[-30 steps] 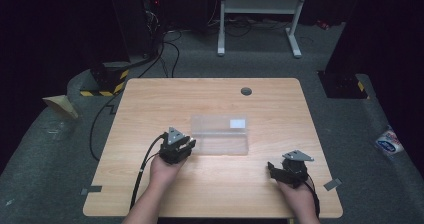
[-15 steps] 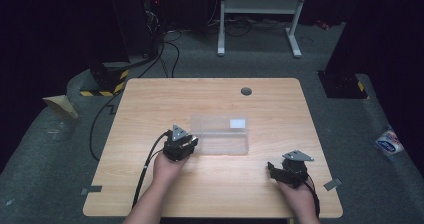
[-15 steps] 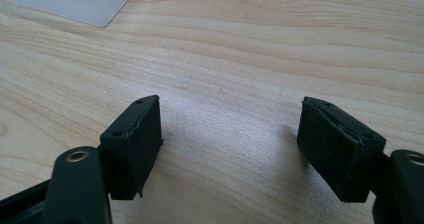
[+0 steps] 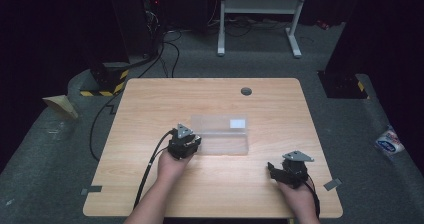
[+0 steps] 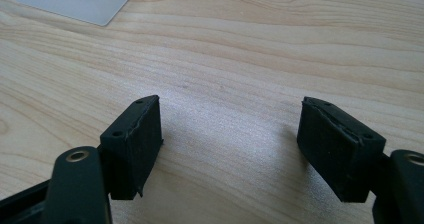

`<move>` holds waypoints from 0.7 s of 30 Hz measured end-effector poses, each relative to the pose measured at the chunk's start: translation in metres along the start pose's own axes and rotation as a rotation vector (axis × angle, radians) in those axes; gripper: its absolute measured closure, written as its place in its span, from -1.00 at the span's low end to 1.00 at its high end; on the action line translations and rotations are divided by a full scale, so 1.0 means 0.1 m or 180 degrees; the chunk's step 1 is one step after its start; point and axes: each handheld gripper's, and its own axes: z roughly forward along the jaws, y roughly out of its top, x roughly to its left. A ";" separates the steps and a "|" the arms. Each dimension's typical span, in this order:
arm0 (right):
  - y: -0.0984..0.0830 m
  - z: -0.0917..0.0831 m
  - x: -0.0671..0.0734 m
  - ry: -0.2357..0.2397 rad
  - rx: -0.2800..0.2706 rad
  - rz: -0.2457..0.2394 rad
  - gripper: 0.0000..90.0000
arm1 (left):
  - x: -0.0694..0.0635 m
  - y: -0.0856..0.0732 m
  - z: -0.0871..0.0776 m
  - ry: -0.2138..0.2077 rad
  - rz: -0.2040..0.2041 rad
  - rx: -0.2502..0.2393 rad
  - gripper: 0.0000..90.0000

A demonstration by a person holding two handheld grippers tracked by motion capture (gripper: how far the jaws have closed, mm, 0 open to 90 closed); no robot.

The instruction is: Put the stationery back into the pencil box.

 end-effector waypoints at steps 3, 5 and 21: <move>0.00 0.00 0.00 0.0001 0.0000 0.0001 -0.43 | -0.01 0.00 0.02 0.0009 0.0001 0.0003 0.50; 0.00 0.00 0.00 -0.0001 -0.0007 0.0001 -0.43 | -0.01 0.00 0.02 0.0029 0.0015 0.0000 0.50; -0.01 -0.01 0.00 0.0004 0.0004 -0.0013 -0.43 | -0.02 -0.01 0.08 0.0135 -0.0021 0.0017 0.28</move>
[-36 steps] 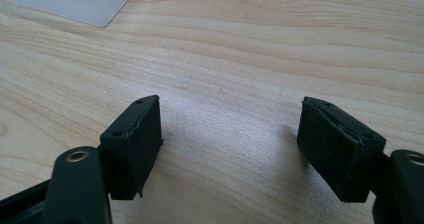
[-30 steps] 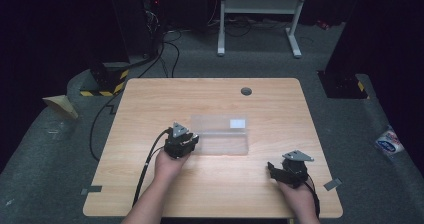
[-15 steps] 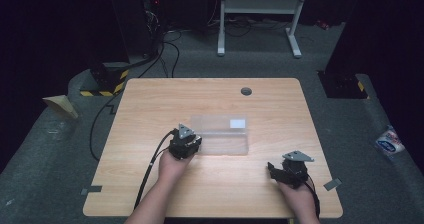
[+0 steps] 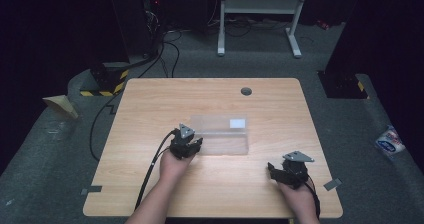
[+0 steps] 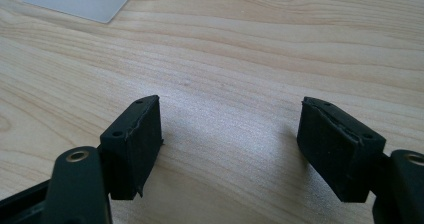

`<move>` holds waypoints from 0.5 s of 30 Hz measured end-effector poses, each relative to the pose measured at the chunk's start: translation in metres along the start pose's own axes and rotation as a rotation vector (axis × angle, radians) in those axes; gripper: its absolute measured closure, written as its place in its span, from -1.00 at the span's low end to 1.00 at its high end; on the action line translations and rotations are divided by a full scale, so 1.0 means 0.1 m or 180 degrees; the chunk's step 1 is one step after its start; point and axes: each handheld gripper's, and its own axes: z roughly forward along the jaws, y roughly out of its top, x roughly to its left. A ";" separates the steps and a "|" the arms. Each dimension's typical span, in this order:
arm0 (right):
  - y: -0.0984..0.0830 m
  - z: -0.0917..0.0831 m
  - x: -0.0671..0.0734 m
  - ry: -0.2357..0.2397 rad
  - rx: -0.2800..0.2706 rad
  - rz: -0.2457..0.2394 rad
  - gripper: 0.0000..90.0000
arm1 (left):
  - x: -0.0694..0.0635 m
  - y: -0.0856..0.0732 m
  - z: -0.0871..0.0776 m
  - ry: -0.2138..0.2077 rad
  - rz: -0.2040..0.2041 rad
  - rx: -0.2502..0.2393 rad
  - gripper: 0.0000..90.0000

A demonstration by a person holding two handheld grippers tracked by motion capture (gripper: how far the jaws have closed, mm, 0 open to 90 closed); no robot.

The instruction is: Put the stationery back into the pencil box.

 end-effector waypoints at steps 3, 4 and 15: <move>0.00 0.00 0.00 0.0001 0.0001 0.0001 -0.43 | 0.00 0.00 0.00 -0.0013 0.0000 -0.0005 0.24; 0.00 0.00 0.00 0.0000 0.0002 0.0002 -0.43 | 0.00 0.00 0.00 -0.0014 0.0005 -0.0010 0.23; 0.00 0.00 0.00 -0.0001 -0.0013 -0.0007 -0.43 | 0.02 0.02 -0.04 -0.0231 -0.0113 -0.0038 -0.05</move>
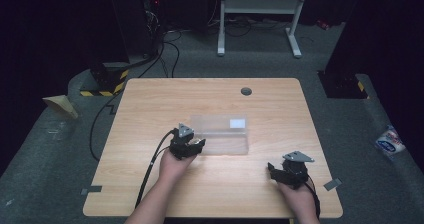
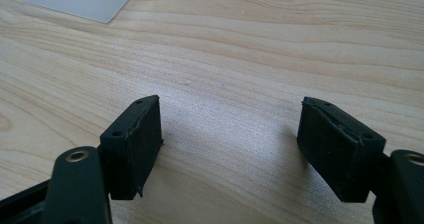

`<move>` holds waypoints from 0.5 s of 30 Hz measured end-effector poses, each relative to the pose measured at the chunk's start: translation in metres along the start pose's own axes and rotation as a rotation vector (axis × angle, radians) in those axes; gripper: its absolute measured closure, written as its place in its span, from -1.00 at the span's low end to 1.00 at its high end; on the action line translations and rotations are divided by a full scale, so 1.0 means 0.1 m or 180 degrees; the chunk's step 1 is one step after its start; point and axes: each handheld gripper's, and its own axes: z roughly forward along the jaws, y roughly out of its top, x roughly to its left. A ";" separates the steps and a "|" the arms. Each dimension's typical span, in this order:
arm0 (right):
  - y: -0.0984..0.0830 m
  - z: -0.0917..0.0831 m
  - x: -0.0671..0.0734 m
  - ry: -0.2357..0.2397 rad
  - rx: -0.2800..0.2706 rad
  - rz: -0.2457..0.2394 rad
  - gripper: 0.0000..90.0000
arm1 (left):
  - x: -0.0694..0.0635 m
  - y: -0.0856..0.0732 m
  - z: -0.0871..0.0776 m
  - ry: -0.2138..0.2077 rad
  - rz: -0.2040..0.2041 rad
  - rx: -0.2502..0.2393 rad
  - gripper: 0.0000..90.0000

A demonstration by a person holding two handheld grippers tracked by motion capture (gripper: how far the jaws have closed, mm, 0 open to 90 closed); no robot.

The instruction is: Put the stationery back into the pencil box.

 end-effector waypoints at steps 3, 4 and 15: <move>0.00 0.00 0.00 0.0000 0.0000 -0.0001 -0.43 | 0.02 0.00 -0.03 -0.0026 -0.0030 -0.0017 -0.15; 0.00 0.00 0.00 -0.0002 0.0004 0.0005 -0.43 | 0.04 0.00 -0.04 -0.0062 -0.0055 -0.0030 -0.16; 0.00 0.00 0.00 -0.0005 0.0002 0.0007 -0.43 | 0.13 -0.10 -0.18 -0.0176 -0.0182 -0.0083 -0.53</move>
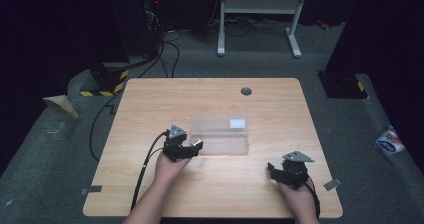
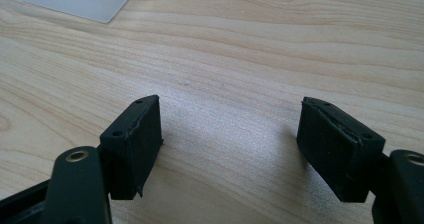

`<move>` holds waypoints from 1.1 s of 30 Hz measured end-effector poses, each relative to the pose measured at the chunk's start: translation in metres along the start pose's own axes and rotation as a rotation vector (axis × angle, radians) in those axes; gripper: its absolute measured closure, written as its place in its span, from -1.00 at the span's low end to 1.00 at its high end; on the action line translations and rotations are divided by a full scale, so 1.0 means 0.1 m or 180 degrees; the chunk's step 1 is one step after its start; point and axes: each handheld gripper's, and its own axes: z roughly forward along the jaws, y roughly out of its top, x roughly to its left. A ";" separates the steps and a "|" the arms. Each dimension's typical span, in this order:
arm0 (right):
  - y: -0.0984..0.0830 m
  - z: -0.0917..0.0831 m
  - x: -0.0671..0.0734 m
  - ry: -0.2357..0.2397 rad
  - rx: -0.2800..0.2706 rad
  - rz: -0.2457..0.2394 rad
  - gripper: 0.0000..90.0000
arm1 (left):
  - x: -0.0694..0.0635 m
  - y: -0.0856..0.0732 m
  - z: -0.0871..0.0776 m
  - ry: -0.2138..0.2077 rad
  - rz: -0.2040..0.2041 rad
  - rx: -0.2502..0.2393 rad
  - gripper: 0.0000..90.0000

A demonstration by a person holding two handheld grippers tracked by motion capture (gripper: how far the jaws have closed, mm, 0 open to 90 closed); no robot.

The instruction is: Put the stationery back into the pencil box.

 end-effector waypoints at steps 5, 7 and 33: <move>0.00 0.00 0.00 -0.0002 -0.0001 0.0014 -0.43 | 0.07 -0.09 -0.11 0.0004 0.0000 0.0006 -0.63; 0.00 0.00 0.00 -0.0004 -0.0004 0.0006 -0.43 | 0.12 -0.14 -0.17 0.0023 -0.0003 0.0020 -0.65; -0.01 -0.01 0.02 -0.0023 -0.0009 -0.0005 -0.40 | 0.51 -0.89 -0.88 0.0281 0.0498 0.0381 -0.67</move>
